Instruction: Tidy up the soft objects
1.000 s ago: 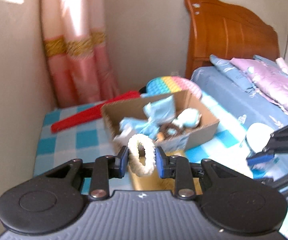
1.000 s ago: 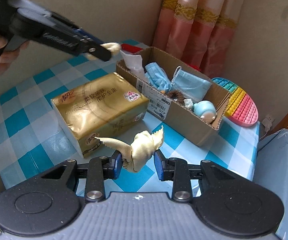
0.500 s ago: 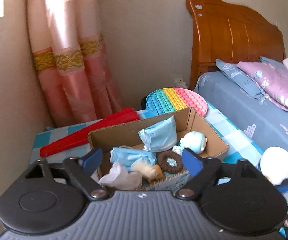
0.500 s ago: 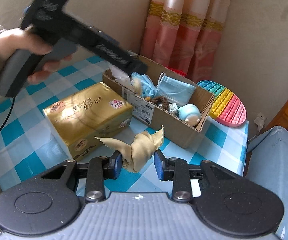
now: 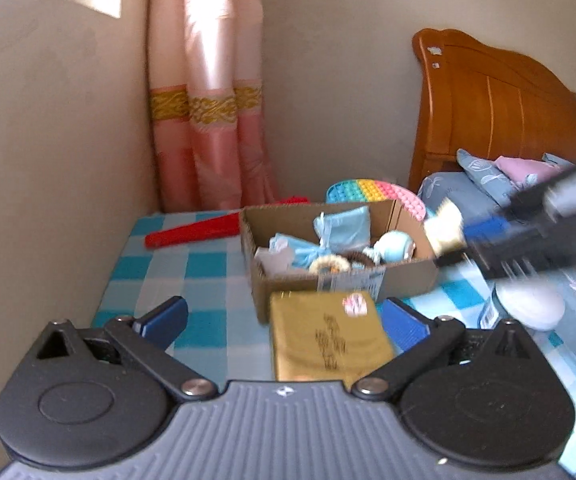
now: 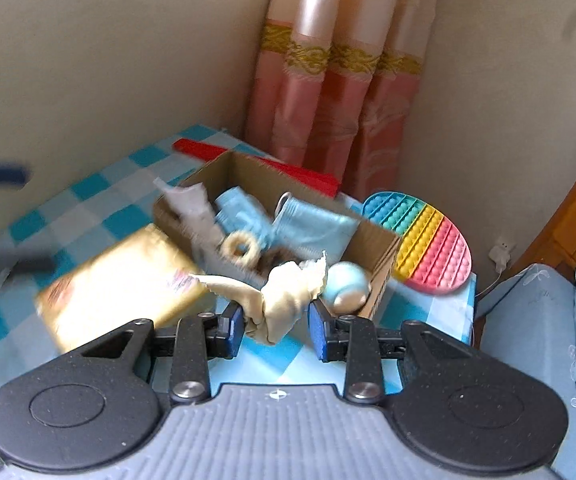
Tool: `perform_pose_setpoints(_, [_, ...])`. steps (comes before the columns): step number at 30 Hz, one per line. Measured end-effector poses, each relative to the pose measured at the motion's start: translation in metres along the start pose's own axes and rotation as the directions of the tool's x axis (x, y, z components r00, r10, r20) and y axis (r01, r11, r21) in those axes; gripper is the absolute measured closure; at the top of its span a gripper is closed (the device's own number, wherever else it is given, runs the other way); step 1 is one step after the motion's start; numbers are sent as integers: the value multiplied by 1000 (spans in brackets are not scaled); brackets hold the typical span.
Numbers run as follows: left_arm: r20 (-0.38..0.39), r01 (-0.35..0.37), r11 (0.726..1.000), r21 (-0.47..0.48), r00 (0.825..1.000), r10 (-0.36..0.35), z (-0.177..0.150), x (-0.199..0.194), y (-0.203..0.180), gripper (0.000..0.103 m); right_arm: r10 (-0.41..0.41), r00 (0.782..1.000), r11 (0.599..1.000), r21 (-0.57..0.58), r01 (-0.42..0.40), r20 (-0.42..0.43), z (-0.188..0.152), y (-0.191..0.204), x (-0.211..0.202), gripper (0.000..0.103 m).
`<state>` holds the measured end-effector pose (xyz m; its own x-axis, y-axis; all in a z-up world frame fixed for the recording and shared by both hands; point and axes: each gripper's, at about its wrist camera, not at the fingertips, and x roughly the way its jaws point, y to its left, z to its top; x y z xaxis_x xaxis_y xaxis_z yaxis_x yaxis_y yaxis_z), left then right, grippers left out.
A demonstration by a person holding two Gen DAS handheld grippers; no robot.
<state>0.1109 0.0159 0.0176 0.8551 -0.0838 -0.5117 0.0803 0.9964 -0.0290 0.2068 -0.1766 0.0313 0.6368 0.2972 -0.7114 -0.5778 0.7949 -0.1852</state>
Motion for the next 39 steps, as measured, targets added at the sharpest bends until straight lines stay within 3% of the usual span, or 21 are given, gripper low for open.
perform_pose_setpoints(3, [-7, -20, 1000, 16, 1000, 20, -8, -5, -2, 1, -5, 1000, 1000, 31, 6, -13, 20, -8, 21, 62])
perform_pose_setpoints(4, [-8, -25, 999, 20, 1000, 25, -10, -6, -2, 1, -12, 1000, 999, 40, 13, -16, 25, -10, 28, 53])
perform_pose_setpoints(5, [-8, -31, 999, 20, 999, 32, -11, -7, -2, 1, -30, 999, 998, 58, 31, -14, 31, -12, 35, 31])
perform_pose_setpoints(7, [-7, -36, 999, 22, 999, 36, -13, -9, -1, 1, -48, 999, 996, 82, 48, -3, 36, -14, 43, 2])
perform_pose_setpoints(8, [-9, -38, 999, 23, 999, 39, -13, -9, 0, 1, -43, 999, 994, 101, 41, 17, 37, -16, 44, 0])
perform_pose_setpoints(18, [4, -58, 998, 3, 998, 58, -17, -14, 7, 1, 0, 1000, 987, 162, -3, 13, 28, -10, 29, 0])
perform_pose_setpoints(26, [-1, -120, 993, 4, 993, 120, -16, -18, 4, 1, -74, 994, 943, 319, 97, -84, -2, 8, -10, 0])
perform_pose_setpoints(33, [-81, -147, 989, -22, 986, 145, -3, -21, -3, 1, -137, 985, 903, 396, 167, -105, -36, 35, -47, 0])
perform_pose_setpoints(39, [-192, -124, 992, -38, 975, 115, 3, -25, -11, 1, -169, 977, 869, 447, 211, -132, -52, 49, -69, 0])
